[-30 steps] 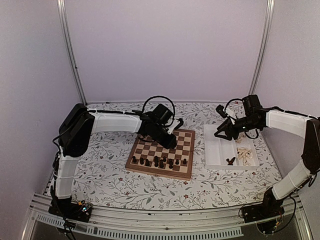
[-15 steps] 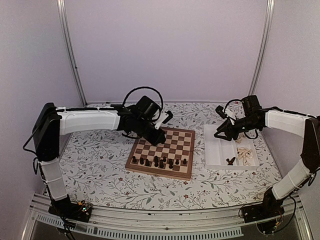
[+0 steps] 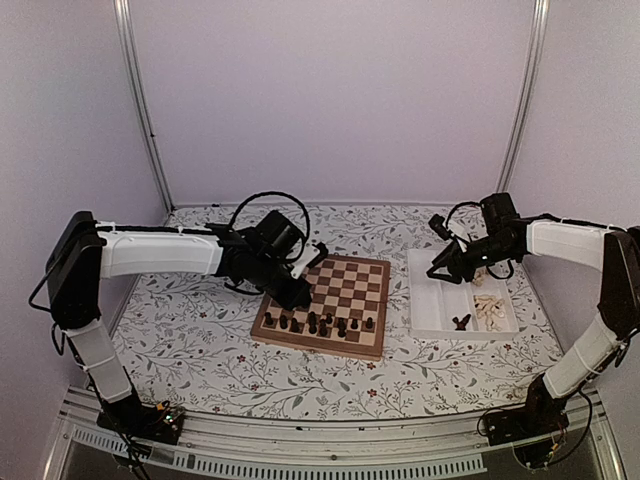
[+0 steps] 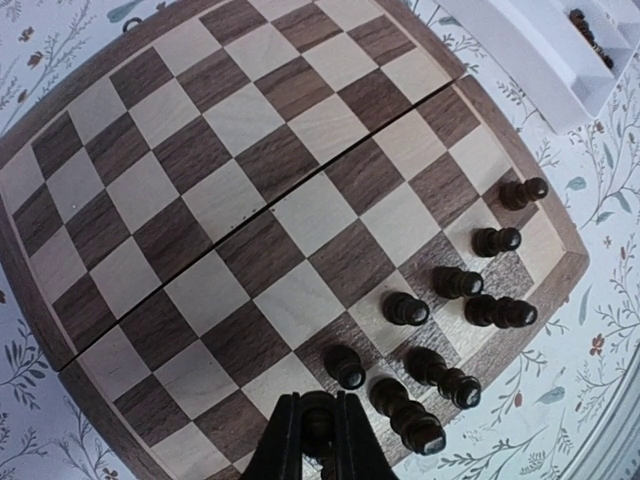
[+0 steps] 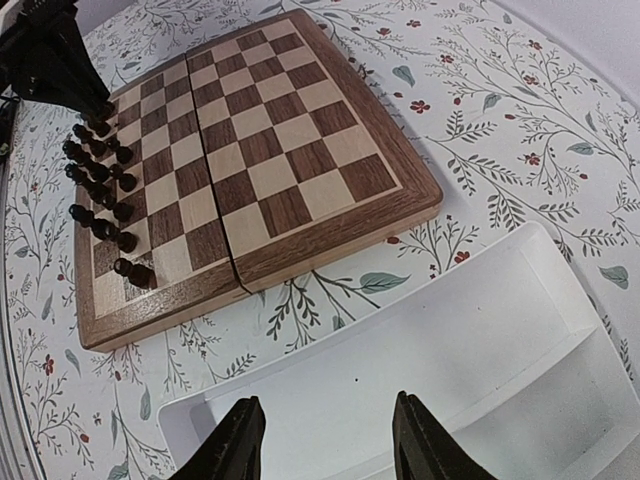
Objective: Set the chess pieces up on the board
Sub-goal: Place the chess piece on the chessboard.
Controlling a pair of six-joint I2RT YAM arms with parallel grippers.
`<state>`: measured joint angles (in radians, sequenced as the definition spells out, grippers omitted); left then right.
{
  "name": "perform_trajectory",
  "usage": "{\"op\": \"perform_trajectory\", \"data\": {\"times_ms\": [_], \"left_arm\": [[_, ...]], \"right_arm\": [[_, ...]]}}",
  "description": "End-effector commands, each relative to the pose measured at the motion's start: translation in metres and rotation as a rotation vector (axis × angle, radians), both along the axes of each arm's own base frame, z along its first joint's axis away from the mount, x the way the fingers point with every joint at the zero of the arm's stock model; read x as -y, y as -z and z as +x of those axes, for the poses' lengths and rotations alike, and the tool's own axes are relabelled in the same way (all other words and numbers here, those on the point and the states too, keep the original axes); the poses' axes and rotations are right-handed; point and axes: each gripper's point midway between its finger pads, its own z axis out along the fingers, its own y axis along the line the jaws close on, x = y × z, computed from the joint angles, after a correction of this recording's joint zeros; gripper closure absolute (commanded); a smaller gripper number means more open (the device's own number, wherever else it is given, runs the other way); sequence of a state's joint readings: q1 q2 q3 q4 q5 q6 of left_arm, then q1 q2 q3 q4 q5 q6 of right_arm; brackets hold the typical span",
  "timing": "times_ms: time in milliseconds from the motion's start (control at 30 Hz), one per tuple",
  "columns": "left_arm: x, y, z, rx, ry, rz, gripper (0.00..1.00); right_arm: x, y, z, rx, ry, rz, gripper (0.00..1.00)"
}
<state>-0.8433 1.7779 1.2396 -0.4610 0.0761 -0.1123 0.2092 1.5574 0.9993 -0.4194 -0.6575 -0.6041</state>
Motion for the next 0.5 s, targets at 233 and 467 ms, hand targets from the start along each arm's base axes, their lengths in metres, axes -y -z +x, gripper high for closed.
{"op": "perform_trajectory", "data": {"times_ms": [233,467], "left_arm": [[-0.008,0.026,0.002,-0.044,-0.002,0.050,0.94],[-0.011,0.037,0.001,-0.066,-0.002,0.071,0.94]], "right_arm": [[-0.004,-0.005,0.005,0.011,-0.019,0.006,0.53],[-0.005,-0.004,0.003,0.007,-0.030,0.009,0.53]]}}
